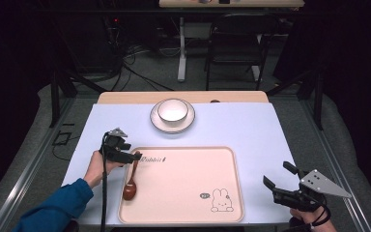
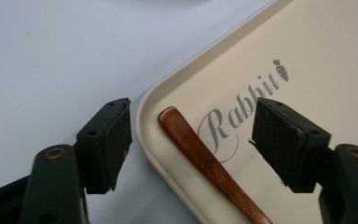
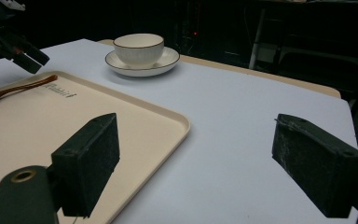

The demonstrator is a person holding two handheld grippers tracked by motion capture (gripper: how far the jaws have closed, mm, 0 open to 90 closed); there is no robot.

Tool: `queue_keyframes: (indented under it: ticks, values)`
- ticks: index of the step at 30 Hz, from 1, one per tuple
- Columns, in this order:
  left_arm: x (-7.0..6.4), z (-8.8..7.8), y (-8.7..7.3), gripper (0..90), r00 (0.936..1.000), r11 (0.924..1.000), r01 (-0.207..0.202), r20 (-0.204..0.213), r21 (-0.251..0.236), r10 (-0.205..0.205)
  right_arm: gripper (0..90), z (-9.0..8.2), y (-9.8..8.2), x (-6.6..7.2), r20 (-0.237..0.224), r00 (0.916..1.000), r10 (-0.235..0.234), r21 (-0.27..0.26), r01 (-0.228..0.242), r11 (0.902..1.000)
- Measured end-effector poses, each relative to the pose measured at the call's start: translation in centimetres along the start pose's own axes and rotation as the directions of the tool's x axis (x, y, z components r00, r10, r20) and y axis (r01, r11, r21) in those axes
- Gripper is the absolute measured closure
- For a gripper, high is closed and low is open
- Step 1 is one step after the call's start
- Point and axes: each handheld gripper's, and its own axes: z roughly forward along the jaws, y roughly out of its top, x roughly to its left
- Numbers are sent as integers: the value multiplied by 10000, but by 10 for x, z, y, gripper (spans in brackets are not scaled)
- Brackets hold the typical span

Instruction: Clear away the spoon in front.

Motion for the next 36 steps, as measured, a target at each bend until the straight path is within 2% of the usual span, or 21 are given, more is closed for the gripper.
queue_keyframes:
  ticks: [9, 11, 13, 17, 25, 30, 36]
  values:
    - [-14, -24, 10, 202, 9957, 9969, -739, -579, -265, 723, 140, 0, 0, 0, -6, 10000, 6, 15, -6, 10000]
    - [-17, -30, 13, 187, 9954, 9964, -796, -566, -304, 778, 140, 0, 0, 0, -9, 10000, 5, 19, -5, 10000]
    - [-21, -38, 16, 173, 9923, 9941, -1019, -740, -372, 989, 140, 0, 0, 0, -11, 10000, 0, 25, 0, 10000]
    - [-30, -56, 19, 153, 9908, 9910, -1136, -816, -708, 1077, 140, 0, 0, 0, -5, 10000, 5, 10, -5, 10000]
    - [-51, -83, 9, 147, 9901, 9840, -1226, -835, -1291, 1124, 139, 0, 0, 0, 0, 10000, -1, 7, 1, 10000]
    - [-65, -94, -2, 133, 9872, 9788, -1423, -930, -1470, 1295, 140, 0, 0, 0, 19, 10000, 9, 5, -9, 10000]
    - [-74, -106, -19, 121, 9877, 9766, -1348, -1014, -1673, 1190, 140, 0, 0, 0, 19, 10000, 6, 8, -6, 10000]
